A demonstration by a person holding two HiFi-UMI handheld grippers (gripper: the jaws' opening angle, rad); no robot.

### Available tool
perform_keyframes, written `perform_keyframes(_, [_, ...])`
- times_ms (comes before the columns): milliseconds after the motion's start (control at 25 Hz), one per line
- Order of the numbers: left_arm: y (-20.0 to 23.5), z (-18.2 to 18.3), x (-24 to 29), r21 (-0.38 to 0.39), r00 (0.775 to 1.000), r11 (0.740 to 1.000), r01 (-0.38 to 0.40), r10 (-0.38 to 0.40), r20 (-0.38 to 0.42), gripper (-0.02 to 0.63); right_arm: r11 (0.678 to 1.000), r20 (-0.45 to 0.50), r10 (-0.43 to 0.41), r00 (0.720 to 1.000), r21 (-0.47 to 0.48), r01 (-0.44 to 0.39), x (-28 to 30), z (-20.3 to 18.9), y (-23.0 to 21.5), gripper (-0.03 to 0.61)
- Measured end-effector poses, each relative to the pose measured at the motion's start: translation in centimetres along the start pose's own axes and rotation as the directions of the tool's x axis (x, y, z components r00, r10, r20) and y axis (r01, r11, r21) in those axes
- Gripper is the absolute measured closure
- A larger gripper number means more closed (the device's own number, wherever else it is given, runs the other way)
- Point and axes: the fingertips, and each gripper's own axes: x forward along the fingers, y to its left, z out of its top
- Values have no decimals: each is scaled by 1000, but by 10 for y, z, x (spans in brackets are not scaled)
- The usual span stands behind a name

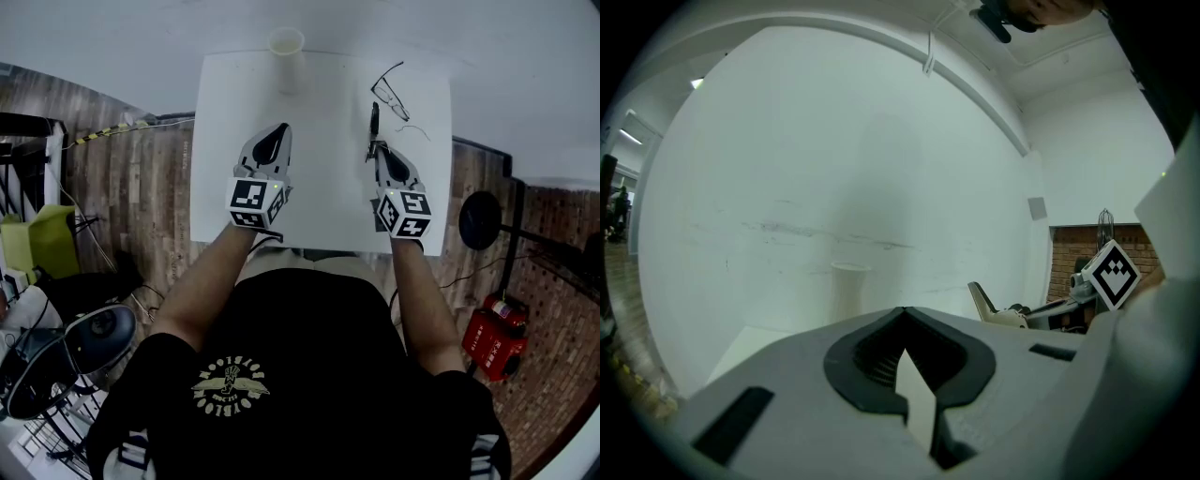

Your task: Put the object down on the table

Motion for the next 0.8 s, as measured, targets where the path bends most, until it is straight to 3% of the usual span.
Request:
perform_keyframes(400, [2,-12,2,-15,1000,1000,-21,21,-19,607,999,-101,38,994,27,-35,14,-39,2,577])
perform_keyframes(800, [8,-20,7,-19,999,999,-32,31,-42,607,986,-222,110,969,147,-78,36,-79,8,577])
